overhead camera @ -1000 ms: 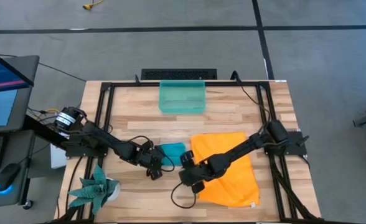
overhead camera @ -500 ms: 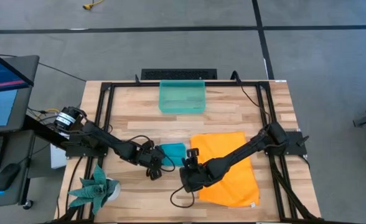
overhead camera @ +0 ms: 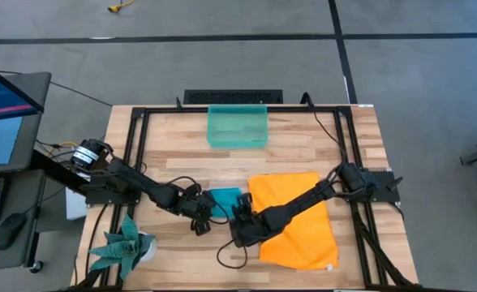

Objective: Roll microfiber towels into tight, uniform cylinder then place into a basket
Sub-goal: Roll the blue microfiber cloth

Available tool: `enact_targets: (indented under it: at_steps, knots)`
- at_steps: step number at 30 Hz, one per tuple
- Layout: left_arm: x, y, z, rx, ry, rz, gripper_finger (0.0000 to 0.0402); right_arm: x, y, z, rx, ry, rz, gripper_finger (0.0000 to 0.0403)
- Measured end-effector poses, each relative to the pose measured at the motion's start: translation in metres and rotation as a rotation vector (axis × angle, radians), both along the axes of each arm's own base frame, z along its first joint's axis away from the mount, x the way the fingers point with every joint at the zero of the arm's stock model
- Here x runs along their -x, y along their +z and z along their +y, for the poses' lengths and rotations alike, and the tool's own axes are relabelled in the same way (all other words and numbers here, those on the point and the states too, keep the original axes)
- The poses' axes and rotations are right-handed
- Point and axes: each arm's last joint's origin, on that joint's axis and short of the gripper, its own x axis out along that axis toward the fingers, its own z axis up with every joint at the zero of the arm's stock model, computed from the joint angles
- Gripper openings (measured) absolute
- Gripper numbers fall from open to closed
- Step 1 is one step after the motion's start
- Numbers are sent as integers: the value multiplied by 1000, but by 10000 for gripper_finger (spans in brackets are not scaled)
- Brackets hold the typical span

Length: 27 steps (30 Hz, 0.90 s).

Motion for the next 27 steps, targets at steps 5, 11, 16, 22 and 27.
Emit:
enact_targets:
  at_steps: [5, 11, 16, 22, 27]
  knots:
    - [0, 0, 0, -1, 1, -1, 132, -6, -11, -9, 8, -28, 13, 150]
    - [0, 0, 0, -7, 3, -5, 132, -11, -21, -17, -13, -37, 36, 146]
    - [0, 0, -1, -28, -10, -10, 132, -14, -22, -24, -32, -49, 42, 123]
    - [5, 0, -12, -149, -98, -38, 132, -14, -23, -27, -35, -54, 46, 58]
    - [5, 9, -20, -223, -146, 1, 132, -15, -24, -28, -51, -68, 47, 12]
